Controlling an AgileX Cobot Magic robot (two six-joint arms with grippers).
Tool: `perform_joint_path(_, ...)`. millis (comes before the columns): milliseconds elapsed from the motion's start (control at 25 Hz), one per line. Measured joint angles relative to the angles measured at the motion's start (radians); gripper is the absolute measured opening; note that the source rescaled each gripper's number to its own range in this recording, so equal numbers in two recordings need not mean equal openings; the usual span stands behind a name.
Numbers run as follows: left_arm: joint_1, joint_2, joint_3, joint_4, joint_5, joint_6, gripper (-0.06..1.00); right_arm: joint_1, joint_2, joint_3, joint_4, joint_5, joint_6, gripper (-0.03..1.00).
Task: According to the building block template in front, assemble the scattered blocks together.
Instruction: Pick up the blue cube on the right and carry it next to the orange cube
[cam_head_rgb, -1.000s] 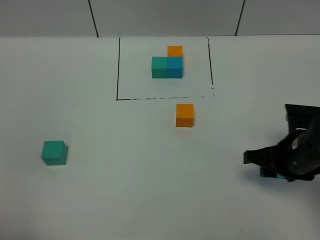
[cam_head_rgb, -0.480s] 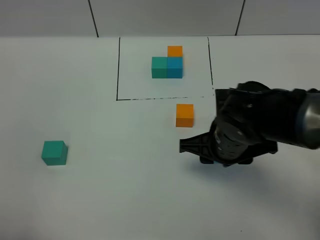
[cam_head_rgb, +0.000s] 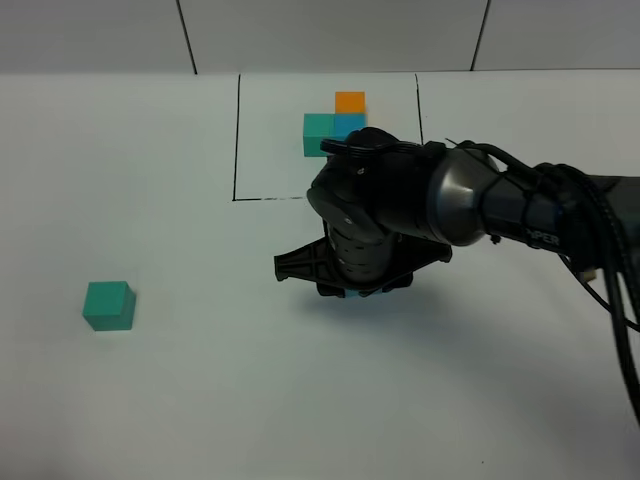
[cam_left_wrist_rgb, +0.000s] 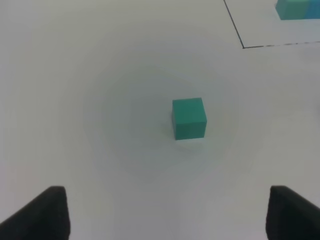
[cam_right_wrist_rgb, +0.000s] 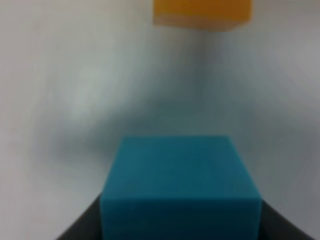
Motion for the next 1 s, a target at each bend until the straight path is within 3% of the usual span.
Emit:
perform_joint_path(400, 0.0, 0.0, 0.0, 0.015, 0.0, 0.0, 0.76, -0.061, 0.074, -0.042, 0.077, 0.001, -0.101, 0.02)
perform_joint_path(1000, 0.0, 0.0, 0.0, 0.015, 0.0, 0.0, 0.76, -0.085, 0.133, -0.044, 0.104, -0.086, -0.111, 0.02)
